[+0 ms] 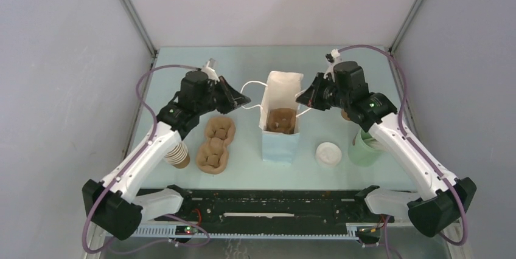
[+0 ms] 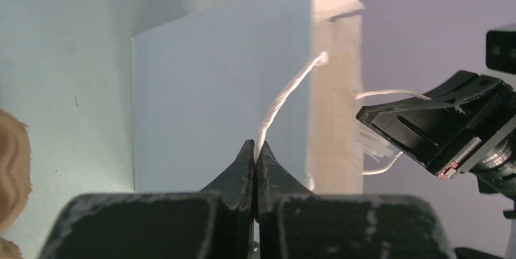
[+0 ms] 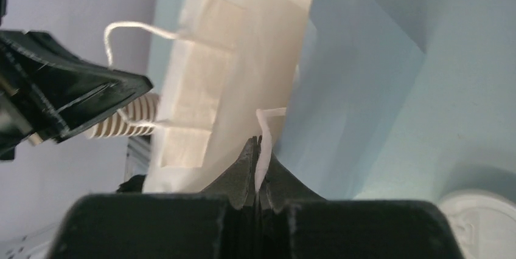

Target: Pack the takeout coffee

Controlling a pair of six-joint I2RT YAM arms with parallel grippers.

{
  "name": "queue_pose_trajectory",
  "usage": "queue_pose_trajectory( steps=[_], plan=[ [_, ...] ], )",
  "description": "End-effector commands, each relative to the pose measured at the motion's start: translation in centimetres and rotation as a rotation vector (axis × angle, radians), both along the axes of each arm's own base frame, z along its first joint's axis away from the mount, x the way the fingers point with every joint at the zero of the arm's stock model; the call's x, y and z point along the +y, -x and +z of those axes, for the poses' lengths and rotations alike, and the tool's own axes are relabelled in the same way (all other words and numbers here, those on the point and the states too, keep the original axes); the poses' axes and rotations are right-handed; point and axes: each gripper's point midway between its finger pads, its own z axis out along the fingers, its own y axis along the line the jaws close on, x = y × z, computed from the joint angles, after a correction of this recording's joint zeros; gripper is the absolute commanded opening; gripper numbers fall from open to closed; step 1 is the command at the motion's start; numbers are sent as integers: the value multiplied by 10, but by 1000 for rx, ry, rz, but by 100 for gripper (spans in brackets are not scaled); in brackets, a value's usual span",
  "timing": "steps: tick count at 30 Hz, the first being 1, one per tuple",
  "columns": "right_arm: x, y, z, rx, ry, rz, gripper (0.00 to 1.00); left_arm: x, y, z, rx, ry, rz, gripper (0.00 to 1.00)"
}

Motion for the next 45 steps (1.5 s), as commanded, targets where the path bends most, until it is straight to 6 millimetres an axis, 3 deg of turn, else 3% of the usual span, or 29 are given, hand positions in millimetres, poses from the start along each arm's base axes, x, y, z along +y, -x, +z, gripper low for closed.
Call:
queue_pose_trajectory(
  steps=[1, 7, 10, 13, 17, 22, 27, 32, 35, 41, 45],
  plan=[
    [20, 13, 84, -261, -145, 133, 0, 2, 15, 93, -309, 57, -84, 0],
    [31, 33, 132, -469, -170, 257, 0, 7, 40, 153, -536, 71, -154, 0],
    [37, 51, 150, -577, -175, 351, 0, 11, 54, 165, -643, 58, -172, 0],
    [48, 69, 158, -653, -177, 442, 0, 11, 61, 160, -684, 52, -178, 0],
    [51, 62, 156, -654, -164, 403, 0, 11, 54, 147, -632, 41, -151, 0],
    [47, 35, 149, -617, -148, 300, 0, 34, 22, 132, -518, -91, 19, 0],
    [35, 2, 120, -471, -141, 205, 0, 30, 4, 116, -442, -121, 26, 0],
    [24, -3, 84, -308, -96, 171, 2, 29, -6, 99, -391, -132, 24, 0],
    [18, 8, 75, -251, -43, 195, 16, 31, -10, 99, -392, -137, 26, 0],
    [-21, 47, 80, -247, 135, 217, 68, 31, -17, 91, -380, -170, -6, 0],
    [-53, 75, 102, -323, 206, 191, 83, 26, -15, 85, -369, -168, -60, 0]
  ],
)
